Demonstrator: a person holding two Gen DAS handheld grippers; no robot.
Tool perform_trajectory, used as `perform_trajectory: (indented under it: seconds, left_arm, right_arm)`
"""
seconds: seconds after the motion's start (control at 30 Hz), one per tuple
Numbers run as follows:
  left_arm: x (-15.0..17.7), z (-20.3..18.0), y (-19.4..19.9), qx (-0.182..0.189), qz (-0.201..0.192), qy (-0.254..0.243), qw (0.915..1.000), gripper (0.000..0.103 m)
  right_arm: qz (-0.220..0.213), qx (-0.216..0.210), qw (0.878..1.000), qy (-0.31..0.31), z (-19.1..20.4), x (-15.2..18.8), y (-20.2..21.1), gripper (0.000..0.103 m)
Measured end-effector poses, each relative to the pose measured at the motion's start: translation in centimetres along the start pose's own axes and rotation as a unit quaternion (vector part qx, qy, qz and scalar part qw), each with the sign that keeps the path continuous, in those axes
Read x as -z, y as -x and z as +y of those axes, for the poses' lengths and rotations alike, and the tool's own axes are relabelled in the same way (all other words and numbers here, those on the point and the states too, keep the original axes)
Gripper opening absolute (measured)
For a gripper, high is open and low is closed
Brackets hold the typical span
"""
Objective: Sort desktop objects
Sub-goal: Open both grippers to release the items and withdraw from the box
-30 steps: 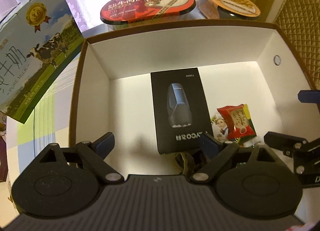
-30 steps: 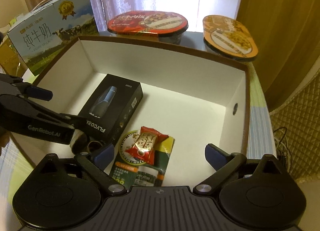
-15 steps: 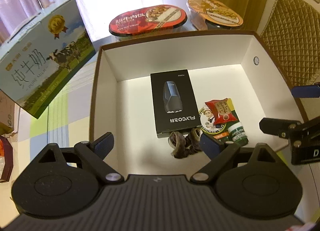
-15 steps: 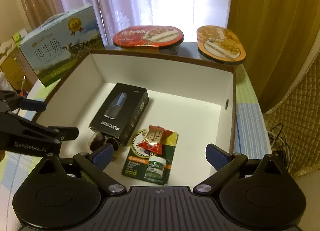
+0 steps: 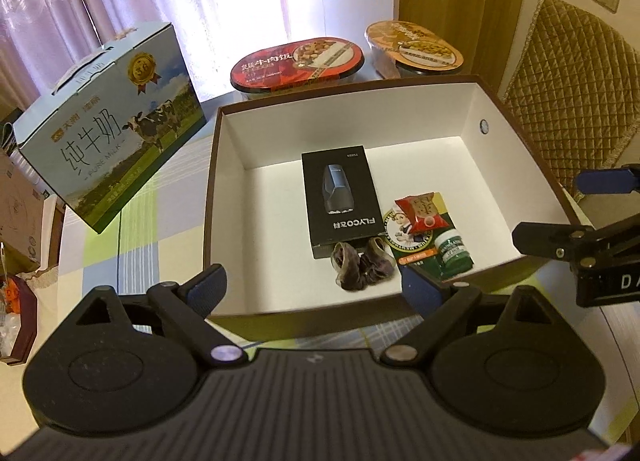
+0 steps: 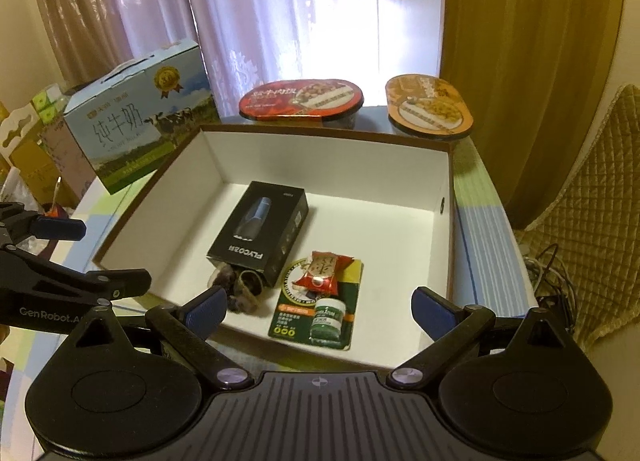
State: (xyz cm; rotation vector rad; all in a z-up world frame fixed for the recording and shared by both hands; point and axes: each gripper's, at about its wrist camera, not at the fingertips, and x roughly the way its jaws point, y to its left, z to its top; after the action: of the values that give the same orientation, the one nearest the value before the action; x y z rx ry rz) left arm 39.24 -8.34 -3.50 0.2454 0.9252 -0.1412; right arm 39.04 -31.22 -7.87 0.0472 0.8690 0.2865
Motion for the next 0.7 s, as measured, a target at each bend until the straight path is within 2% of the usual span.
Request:
perform_trajectory:
  seconds: [0.7]
  left_arm:
    - [4.2,-0.4,4.6,0.022,-0.015,0.000,0.9996,0.094]
  right_arm:
    - [-0.018,-0.005,1.000,-0.001,2.7,3.7,4.7,0.096]
